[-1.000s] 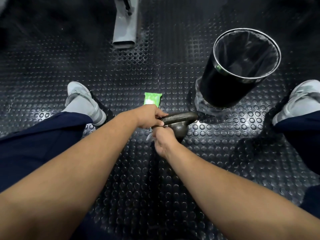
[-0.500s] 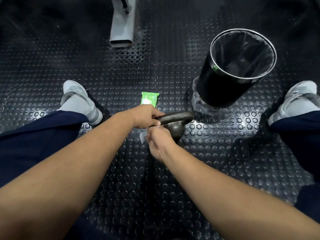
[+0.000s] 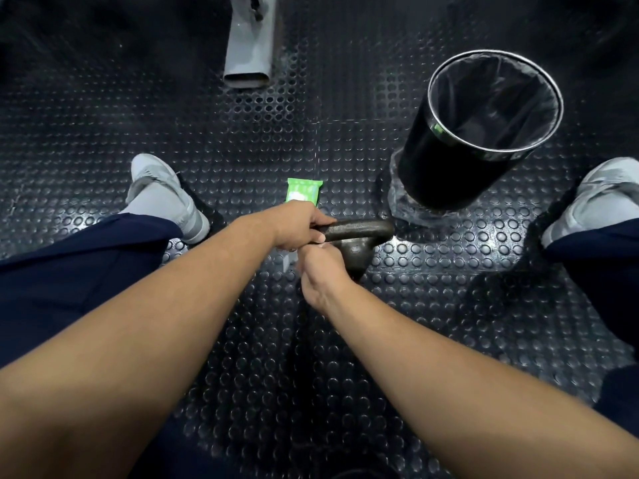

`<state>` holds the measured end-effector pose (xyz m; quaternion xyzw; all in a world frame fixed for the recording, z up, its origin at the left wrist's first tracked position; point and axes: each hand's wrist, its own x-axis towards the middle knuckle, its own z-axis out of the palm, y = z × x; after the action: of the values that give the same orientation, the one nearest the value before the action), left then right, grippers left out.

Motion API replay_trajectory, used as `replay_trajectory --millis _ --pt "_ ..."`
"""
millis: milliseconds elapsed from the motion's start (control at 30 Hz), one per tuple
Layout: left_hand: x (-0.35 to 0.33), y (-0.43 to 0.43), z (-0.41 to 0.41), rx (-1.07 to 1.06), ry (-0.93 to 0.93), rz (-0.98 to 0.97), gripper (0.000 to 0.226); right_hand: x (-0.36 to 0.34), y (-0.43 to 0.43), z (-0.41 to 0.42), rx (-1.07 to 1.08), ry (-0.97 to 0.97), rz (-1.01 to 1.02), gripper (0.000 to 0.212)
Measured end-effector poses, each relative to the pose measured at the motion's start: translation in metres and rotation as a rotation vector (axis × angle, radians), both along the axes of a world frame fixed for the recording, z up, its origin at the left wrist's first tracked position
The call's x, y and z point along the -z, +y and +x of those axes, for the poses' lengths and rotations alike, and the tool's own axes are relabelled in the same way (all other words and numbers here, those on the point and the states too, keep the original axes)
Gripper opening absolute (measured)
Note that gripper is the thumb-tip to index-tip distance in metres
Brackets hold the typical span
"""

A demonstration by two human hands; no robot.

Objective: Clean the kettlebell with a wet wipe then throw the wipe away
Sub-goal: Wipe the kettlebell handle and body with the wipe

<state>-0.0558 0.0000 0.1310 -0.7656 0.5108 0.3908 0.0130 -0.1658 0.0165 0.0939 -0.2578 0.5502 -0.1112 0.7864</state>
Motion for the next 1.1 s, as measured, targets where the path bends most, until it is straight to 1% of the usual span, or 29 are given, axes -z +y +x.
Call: replay_trajectory --millis 100,167,233,367,500,567,633,733,800,867,933,1100 --pt "0.0 0.0 0.0 0.016 -0.007 -0.004 0.052 0.006 -0.009 0.003 0.027 0.03 -0.01 0.023" --pt "0.0 0.0 0.0 0.01 -0.006 -0.006 0.052 0.005 -0.01 0.009 0.009 0.051 0.01 0.024" --pt "0.0 0.0 0.0 0.002 0.004 -0.008 0.052 0.008 -0.006 0.012 -0.011 0.053 0.01 0.021" --pt "-0.002 -0.001 0.003 0.012 0.018 -0.007 0.052 0.012 0.002 0.009 0.058 -0.01 0.049 0.023" --pt "-0.002 -0.002 0.004 0.008 0.028 -0.011 0.051 0.014 0.001 0.011 0.106 -0.033 0.071 0.032" --pt "-0.001 -0.002 0.005 0.014 0.027 -0.008 0.051 0.017 -0.007 0.015 0.087 0.004 0.06 0.043" --pt "0.0 -0.004 0.005 0.015 0.016 0.008 0.05 0.018 -0.013 0.014 0.072 0.044 0.049 0.048" --pt "0.001 -0.008 0.007 0.009 0.026 0.018 0.049 0.013 -0.015 0.009 0.101 0.058 0.055 0.047" --pt "0.001 -0.008 0.008 0.004 0.034 0.019 0.049 0.011 -0.015 0.01 0.104 0.059 0.078 0.043" --pt "0.002 -0.007 0.007 -0.006 0.045 0.025 0.048 0.011 -0.014 0.008 0.107 0.016 0.121 0.037" --pt "0.002 -0.008 0.008 -0.024 0.045 0.03 0.048 0.011 -0.017 0.007 0.084 -0.024 0.139 0.038" --pt "-0.001 -0.009 0.006 -0.013 0.043 0.024 0.05 0.012 -0.019 0.015 0.112 0.061 0.086 0.039"
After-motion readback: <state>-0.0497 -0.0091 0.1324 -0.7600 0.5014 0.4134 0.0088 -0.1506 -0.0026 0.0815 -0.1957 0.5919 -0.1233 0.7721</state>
